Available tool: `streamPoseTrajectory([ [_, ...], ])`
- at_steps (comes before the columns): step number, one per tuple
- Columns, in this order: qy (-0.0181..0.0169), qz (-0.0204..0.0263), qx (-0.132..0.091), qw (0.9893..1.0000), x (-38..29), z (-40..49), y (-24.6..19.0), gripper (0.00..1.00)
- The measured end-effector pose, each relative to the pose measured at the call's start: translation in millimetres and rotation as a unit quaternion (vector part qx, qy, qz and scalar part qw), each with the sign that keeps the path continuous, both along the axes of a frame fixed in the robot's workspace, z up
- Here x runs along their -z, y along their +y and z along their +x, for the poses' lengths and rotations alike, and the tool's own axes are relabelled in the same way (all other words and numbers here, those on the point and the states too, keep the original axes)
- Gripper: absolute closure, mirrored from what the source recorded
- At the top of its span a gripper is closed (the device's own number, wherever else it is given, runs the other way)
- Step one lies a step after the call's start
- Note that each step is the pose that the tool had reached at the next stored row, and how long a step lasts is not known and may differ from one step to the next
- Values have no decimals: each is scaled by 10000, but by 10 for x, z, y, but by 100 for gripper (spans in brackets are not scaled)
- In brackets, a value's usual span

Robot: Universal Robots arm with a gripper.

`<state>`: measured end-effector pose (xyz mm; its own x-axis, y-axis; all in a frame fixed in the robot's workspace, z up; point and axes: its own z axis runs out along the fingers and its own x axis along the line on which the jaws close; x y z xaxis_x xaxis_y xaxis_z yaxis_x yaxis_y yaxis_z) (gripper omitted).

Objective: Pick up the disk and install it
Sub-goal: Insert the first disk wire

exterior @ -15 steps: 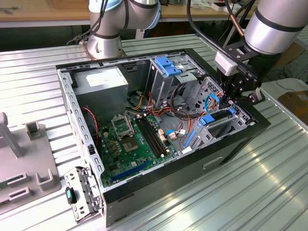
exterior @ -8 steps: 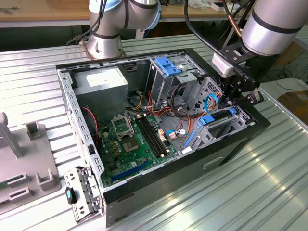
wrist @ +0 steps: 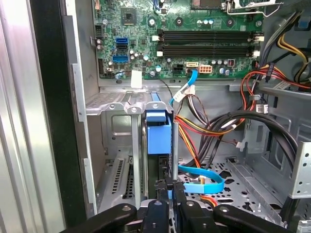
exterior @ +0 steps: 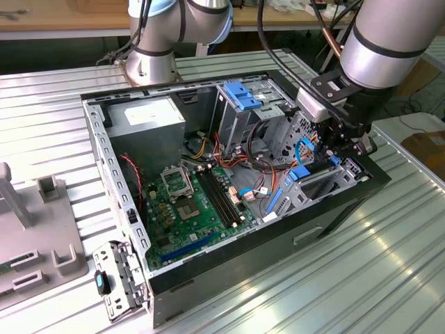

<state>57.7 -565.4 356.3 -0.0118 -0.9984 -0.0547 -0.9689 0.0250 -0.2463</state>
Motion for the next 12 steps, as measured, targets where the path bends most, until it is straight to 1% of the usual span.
streamPoseTrajectory([
  [1, -44, 1, -1, 10000, 15, 0, -5, 84],
  [2, -66, 1, -1, 10000, 33, 0, -6, 84],
  [3, -80, 2, 0, 10000, 58, 0, -6, 84],
  [5, -82, 9, 0, 10000, 88, 0, -6, 84],
  [6, -86, 11, 0, 10000, 125, -1, -6, 84],
  [9, -86, 9, 0, 10000, 127, -1, -6, 84],
  [12, -87, 10, 0, 10000, 154, -1, -6, 84],
])
